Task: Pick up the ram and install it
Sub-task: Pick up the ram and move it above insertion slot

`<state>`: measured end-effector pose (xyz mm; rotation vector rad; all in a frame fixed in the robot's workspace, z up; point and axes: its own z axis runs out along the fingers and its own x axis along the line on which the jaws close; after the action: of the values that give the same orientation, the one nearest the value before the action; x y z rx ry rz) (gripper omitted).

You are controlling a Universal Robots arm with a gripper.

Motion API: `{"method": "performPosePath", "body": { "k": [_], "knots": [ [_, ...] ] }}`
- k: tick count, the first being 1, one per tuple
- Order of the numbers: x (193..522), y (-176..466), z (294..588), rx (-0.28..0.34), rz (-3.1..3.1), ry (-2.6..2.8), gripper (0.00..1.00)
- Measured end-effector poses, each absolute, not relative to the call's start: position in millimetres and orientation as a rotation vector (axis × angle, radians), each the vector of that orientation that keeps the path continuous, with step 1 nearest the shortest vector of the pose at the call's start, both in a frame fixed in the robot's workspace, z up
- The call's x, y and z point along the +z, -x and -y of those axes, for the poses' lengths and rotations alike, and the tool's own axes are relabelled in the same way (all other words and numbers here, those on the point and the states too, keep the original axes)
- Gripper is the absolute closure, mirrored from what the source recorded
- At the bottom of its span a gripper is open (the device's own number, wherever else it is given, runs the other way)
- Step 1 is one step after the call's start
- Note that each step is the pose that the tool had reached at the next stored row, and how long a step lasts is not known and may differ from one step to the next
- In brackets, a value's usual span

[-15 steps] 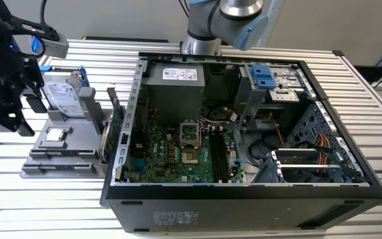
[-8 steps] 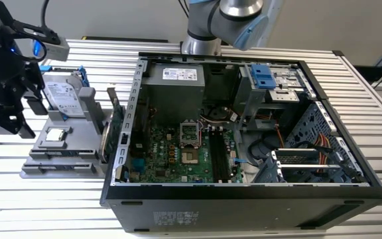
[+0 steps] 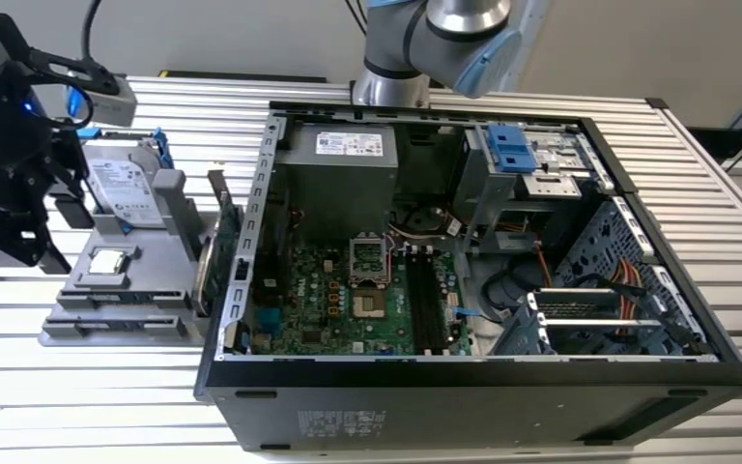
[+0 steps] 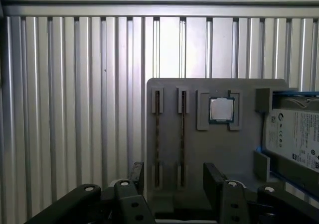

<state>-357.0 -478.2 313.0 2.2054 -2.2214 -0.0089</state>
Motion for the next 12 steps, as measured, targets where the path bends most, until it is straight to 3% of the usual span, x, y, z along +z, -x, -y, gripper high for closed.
{"method": "performPosePath", "body": {
  "k": [12],
  "knots": [
    [302, 357, 478, -0.009, 2.221, -2.205, 0.00]
  ]
}}
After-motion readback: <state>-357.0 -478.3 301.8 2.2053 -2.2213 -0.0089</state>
